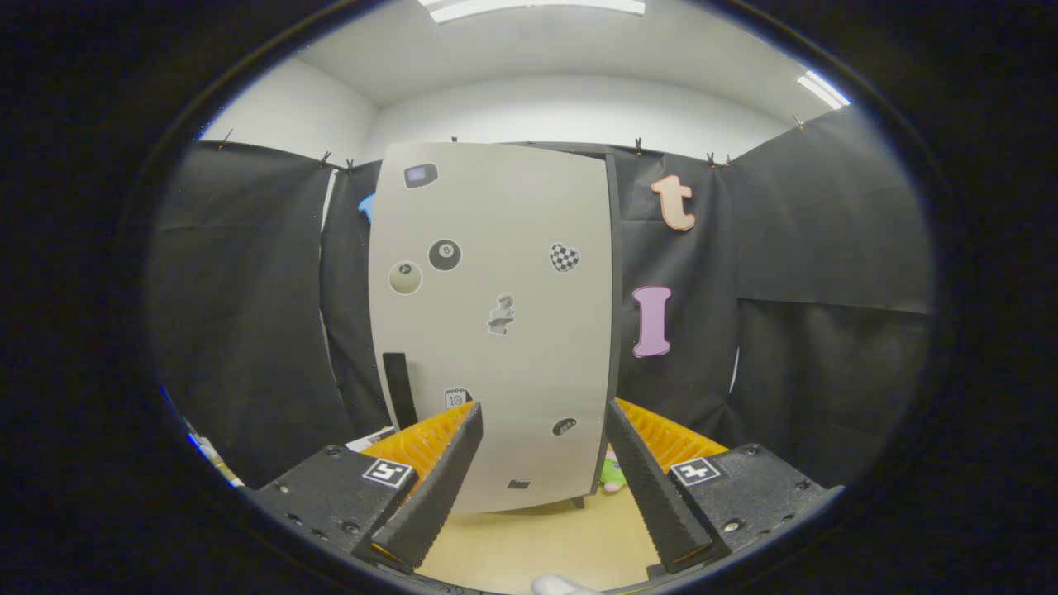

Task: Open the shoe cabinet door, grab the shoes and put them into the shoe cabinet, then close the shoe cabinet door.

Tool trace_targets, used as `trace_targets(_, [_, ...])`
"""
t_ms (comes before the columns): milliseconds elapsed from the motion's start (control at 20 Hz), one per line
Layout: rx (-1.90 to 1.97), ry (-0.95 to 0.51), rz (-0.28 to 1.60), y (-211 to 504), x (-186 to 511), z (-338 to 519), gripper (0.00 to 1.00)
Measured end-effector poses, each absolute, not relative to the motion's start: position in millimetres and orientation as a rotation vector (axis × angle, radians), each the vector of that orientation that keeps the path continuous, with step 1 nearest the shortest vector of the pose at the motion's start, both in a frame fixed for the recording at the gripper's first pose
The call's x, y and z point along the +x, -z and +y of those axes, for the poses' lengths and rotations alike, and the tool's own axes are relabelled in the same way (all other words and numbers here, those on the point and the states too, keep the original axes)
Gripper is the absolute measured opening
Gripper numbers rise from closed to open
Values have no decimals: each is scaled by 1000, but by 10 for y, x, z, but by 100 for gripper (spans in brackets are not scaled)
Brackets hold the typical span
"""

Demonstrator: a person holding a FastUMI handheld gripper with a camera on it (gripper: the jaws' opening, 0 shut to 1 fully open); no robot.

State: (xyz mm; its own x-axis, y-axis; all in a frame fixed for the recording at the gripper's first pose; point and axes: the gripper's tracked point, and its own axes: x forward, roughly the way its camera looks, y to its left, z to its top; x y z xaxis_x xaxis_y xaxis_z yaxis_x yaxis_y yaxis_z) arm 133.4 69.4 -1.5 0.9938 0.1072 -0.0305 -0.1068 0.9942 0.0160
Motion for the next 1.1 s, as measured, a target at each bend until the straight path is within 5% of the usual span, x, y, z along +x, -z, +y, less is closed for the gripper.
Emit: trace_targets(1100, [2, -104, 33, 31, 1332, 698, 98])
